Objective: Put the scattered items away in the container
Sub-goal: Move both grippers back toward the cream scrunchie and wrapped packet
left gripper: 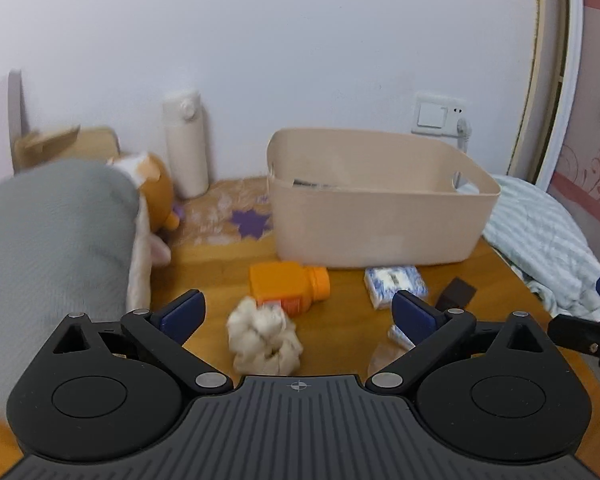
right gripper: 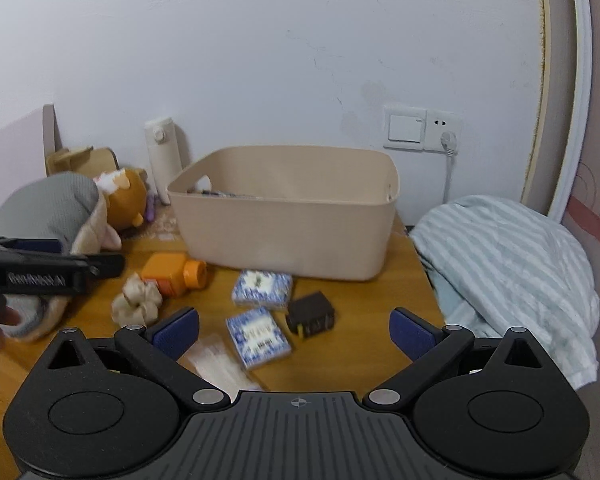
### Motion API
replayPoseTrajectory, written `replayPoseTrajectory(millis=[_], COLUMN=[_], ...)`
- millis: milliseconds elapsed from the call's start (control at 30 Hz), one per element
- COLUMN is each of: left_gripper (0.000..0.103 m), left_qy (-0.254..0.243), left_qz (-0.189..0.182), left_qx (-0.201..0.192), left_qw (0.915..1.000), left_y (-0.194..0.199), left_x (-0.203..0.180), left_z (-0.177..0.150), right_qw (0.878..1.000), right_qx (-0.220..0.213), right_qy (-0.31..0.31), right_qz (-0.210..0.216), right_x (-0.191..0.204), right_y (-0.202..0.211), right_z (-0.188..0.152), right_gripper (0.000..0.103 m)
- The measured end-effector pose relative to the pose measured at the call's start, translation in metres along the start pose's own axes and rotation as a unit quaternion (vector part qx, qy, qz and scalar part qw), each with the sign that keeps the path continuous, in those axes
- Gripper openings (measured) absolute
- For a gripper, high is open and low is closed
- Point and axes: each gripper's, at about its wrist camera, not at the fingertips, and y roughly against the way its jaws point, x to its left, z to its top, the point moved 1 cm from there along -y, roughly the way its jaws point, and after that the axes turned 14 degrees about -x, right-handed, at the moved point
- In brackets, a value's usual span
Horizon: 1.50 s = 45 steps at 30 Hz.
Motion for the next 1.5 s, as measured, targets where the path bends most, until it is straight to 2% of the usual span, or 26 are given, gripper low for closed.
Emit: replayPoseTrajectory(millis=[200,400,600,733,1100,1500], left_gripper=[0.101,0.101,0.101,0.101,0.101,0.101], left_qy=[0.021,0.040,0.032,0.018,0.016,0.015], left_qz=[0.013,0.000,-0.006,-0.005,-0.006,-0.001], left_qx=[0.008,0.032,0.055,0.059,0.075,0.087], left_qw=[0.9997,0.9987,0.9979,0.9981,0.9970,0.9961], left_y=[0.009,0.006,-0.007,-0.014,-0.043,-0.086], left_x=[0.017,0.030,0.028,0.024,0.026,0.034], left_z=[-0.017,-0.036,-0.053,-0.058,-0.062,-0.063], right_qw=[1.000,0.998,0.998,0.997,0.994,0.990], right_qx=[0.013,0.036,0.024,0.034,0.059,0.091], right_qy=[0.016,-0.014,0.010,0.016,0.018,0.024], right_qz=[0.020,0.055,0.054,0.067,0.090,0.103], right_x=[0.009,0.009,0.017,0.019,0.019,0.022], right_y=[0.003,-0.002,-0.001,-0.007,-0.033,-0.070], right_z=[-0.018,-0.038,-0.043,-0.045,-0.059,-0.069], right_gripper=[0.103,0.103,0.103,0.103,0.102,0.085])
